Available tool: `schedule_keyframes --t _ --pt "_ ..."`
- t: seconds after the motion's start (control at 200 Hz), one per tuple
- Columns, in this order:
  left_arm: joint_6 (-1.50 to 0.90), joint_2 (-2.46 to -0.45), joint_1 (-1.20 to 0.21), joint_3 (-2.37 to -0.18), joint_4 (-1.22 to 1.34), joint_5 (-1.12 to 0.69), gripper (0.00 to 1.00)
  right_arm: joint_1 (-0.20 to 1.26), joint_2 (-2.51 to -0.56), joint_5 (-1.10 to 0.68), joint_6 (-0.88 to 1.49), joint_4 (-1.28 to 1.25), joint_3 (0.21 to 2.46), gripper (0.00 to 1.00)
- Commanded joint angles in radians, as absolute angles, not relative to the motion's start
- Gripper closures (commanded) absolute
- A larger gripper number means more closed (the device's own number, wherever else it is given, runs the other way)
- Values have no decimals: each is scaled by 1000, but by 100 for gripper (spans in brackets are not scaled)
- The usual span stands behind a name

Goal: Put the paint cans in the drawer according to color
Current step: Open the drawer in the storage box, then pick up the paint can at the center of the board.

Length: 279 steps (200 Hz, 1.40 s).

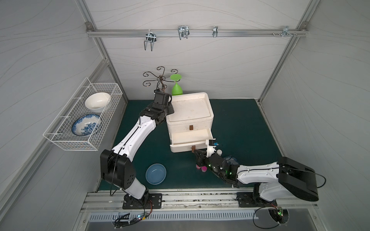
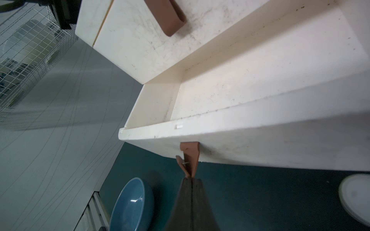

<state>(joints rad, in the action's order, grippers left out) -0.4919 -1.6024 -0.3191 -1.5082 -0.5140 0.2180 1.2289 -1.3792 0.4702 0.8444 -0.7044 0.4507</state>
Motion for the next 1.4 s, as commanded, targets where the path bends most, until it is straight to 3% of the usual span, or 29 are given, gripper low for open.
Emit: schedule_keyframes --t 0.0,0.33,0.38,0.465,0.59,0.845,1.026,1.141,1.291,1.391 --pt "-654 -1690 -315 -1555 -467 190 99 1237 -1335 408 807 -615 451 100" --pt "-660 -1754 -315 -1596 -475 200 98 1186 -1320 352 810 -534 458 100" --pt "-660 -1758 -315 -1595 -477 198 95 1158 -1333 321 818 -474 483 79" --pt "-651 -1758 -315 -1594 -480 189 91 1130 -1342 284 805 -432 494 76" --pt "-624 -1741 -314 -1588 -479 169 82 1126 -1263 281 759 -300 510 64" --pt "-573 -1700 -296 -1593 -489 138 60 1125 -999 286 520 225 638 42" --pt "-526 -1619 -273 -1579 -519 90 50 1124 -972 267 366 476 741 41" --pt "-443 -1531 -269 -1568 -556 18 39 1129 -1026 185 312 493 741 39" --pt "-370 -1361 -258 -1472 -561 -146 35 1148 -1100 168 303 471 712 36" --pt "-354 -1234 -258 -1335 -471 -179 20 1161 -1166 166 305 459 706 35"
